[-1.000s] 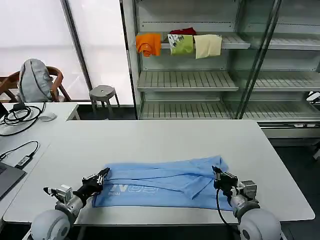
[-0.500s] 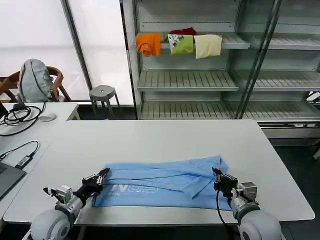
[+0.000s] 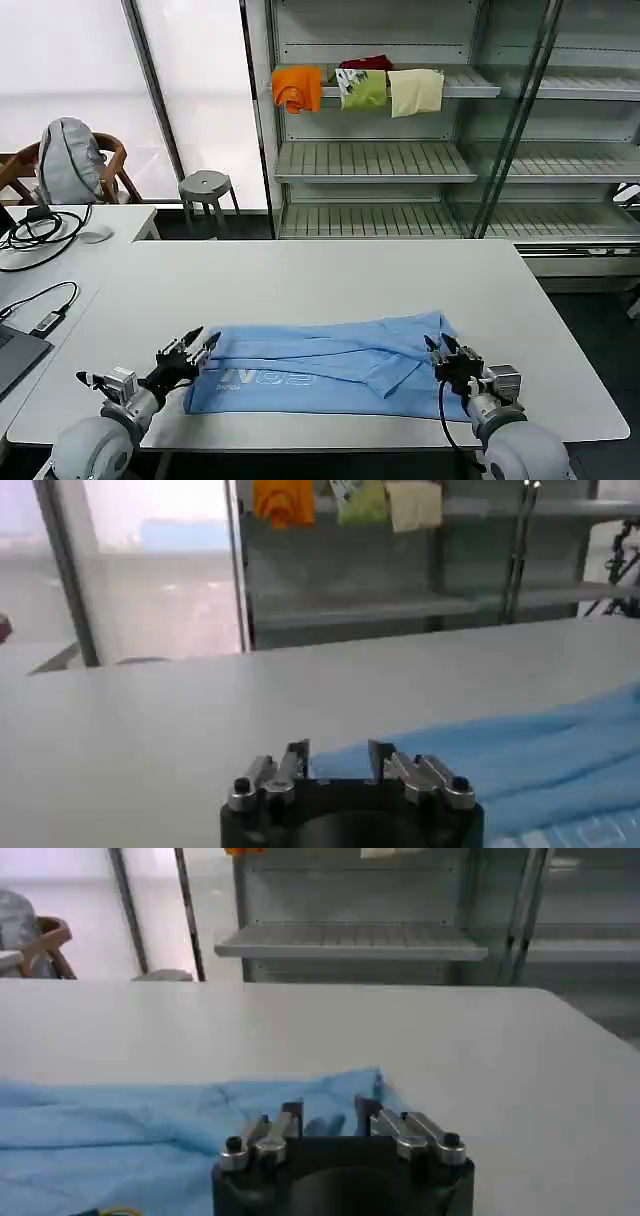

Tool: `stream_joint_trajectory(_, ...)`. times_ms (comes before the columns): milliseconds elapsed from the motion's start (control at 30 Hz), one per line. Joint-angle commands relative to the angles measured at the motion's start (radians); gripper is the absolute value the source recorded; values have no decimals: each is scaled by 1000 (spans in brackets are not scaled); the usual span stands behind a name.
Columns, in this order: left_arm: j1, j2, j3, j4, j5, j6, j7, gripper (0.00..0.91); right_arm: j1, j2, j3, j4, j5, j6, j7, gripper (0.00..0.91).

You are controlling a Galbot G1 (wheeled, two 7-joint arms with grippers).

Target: Fold and organize the clothes.

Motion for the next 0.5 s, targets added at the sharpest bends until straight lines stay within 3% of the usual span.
stream_joint_trajectory(33,51,-4,52,-133,-66,69,-320,907,-1,-3,70,35,-4,0,-6,907)
stream_joint_trajectory(167,69,-13,136,-140,-51,73,-435,907,20,-11,73,40,-6,0,-14,907)
stream_joint_trajectory(333,33,-25,173,-160,-168,79,-573,907,17,-10,69,35,-16,0,-15,907)
stream_joint_trajectory(500,11,-23,194,-146,-189,69,-606,907,14,-4,63,31,-27,1,-17,907)
